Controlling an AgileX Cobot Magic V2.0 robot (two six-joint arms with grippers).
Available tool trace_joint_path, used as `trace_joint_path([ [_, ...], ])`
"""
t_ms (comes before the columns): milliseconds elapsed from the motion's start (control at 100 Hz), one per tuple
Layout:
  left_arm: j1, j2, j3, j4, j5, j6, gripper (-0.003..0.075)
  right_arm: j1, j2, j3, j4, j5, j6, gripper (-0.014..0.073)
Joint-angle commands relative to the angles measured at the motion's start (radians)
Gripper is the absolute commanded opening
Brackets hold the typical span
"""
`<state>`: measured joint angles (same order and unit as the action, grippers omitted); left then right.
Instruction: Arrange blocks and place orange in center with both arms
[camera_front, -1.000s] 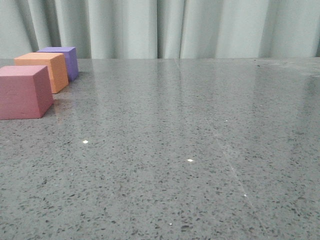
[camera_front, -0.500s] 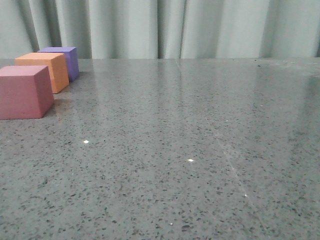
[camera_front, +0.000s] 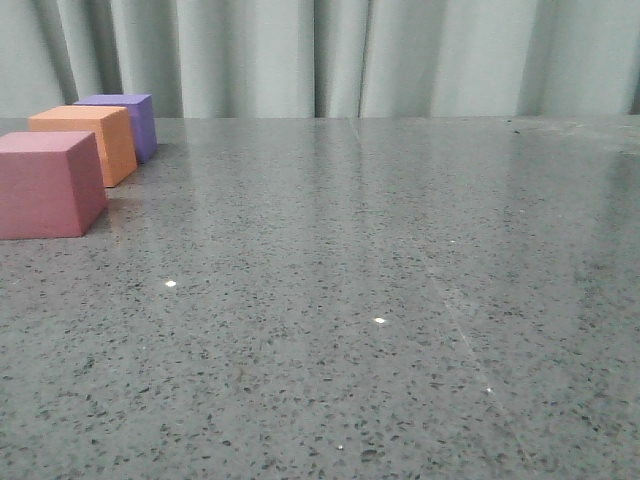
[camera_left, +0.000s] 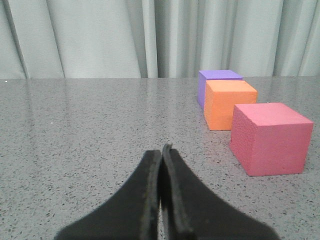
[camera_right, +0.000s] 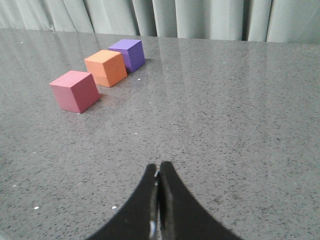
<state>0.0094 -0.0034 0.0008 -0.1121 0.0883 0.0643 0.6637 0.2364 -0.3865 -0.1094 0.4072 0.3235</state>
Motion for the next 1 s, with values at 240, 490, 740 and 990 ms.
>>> trace_joint_path([
  [240,-0.005,-0.034,0.021,-0.001,-0.073,-0.007,-0.0019,-0.312,0.012,0.122,-0.015,-0.209,-0.01,-0.0122],
  [490,-0.005,-0.034,0.021,-0.001,-0.073,-0.007,-0.0019,-0.546,-0.001,0.345,-0.015,-0.572,-0.012,-0.0122],
  [740,-0.005,-0.034,0.021,-0.001,-0.073,-0.007,-0.0019,-0.588,-0.19,0.409,-0.028,-0.443,-0.015,-0.0122],
  [990,-0.005,-0.034,0.021,-0.001,-0.071,-0.007,-0.0019,-0.593,-0.261,0.409,-0.034,-0.337,-0.015,-0.0122],
])
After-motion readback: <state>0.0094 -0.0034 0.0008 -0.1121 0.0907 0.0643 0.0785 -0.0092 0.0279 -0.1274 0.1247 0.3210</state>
